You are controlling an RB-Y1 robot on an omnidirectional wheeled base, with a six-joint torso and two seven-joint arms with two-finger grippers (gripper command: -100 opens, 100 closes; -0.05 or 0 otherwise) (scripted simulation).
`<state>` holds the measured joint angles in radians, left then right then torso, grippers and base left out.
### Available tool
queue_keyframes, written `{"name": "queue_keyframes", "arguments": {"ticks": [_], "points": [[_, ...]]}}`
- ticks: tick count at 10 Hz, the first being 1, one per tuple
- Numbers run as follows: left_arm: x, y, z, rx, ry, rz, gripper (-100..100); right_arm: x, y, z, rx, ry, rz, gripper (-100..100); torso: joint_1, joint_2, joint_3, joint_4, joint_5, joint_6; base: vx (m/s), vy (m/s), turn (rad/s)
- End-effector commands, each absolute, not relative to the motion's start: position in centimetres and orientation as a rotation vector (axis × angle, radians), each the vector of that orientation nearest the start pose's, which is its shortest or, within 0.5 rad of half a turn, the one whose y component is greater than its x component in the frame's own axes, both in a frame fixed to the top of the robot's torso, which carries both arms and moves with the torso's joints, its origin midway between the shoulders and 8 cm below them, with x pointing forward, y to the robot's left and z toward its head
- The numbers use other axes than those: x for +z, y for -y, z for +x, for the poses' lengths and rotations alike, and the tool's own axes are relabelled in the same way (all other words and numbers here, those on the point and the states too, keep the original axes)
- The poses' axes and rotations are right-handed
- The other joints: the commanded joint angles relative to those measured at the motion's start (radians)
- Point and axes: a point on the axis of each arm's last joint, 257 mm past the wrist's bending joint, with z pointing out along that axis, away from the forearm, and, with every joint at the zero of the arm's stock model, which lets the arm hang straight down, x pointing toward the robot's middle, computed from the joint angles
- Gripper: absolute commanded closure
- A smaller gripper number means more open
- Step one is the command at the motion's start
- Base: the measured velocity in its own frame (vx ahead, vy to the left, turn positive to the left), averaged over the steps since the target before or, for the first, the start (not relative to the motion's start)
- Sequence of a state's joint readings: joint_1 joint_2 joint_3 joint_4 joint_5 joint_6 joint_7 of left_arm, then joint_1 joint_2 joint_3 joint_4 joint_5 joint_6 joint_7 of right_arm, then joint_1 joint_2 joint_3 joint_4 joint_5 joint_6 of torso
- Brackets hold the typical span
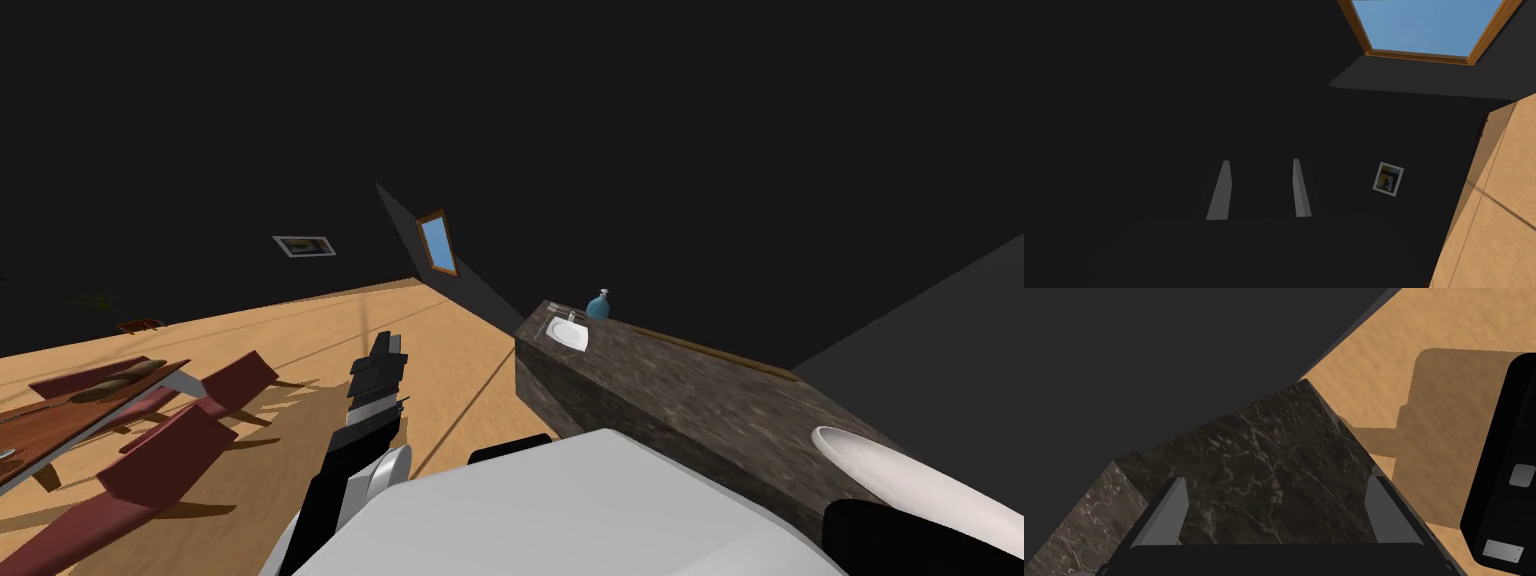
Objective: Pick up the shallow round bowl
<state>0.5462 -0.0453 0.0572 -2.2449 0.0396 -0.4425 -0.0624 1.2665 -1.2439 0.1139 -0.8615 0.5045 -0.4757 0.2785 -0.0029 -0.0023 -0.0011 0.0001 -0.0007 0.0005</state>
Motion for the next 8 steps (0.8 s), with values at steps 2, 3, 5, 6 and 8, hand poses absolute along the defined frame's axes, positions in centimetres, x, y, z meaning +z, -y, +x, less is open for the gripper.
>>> {"name": "queue_keyframes", "arguments": {"ticks": [2, 3, 5, 6, 8], "points": [[-1.8, -31.7, 34.8, -1.161, -0.654, -0.791, 0, -28.7, 76.4, -25.1, -0.654, -3.216, -0.032, -100, 0.000, 0.000, 0.000, 0.000, 0.000, 0.000, 0.029, -0.029, 0.151], [-1.7, -31.7, 34.8, -1.162, -0.654, -0.791, 0, -28.2, 77.3, -24.1, -0.674, -3.204, -0.029, -100, 0.000, 0.000, 0.000, 0.000, 0.000, -0.001, 0.044, -0.046, 0.204], [-1.8, -31.7, 34.8, -1.161, -0.654, -0.791, 0, -28.0, 78.5, -20.9, -0.674, -3.156, -0.008, -100, -0.002, -0.001, 0.000, 0.000, -0.001, 0.000, 0.052, -0.069, 0.180], [-1.8, -31.7, 34.8, -1.161, -0.654, -0.791, 0, -28.4, 78.3, -19.9, -0.655, -3.139, 0.001, -100, -0.004, -0.002, -0.001, 0.000, -0.001, -0.001, 0.063, -0.093, 0.179], [-1.8, -31.7, 34.8, -1.161, -0.654, -0.791, 0, -29.0, 78.0, -18.9, -0.629, -3.123, 0.009, -100, -0.003, -0.001, 0.000, 0.000, -0.001, 0.000, 0.031, -0.060, 0.045]]}}
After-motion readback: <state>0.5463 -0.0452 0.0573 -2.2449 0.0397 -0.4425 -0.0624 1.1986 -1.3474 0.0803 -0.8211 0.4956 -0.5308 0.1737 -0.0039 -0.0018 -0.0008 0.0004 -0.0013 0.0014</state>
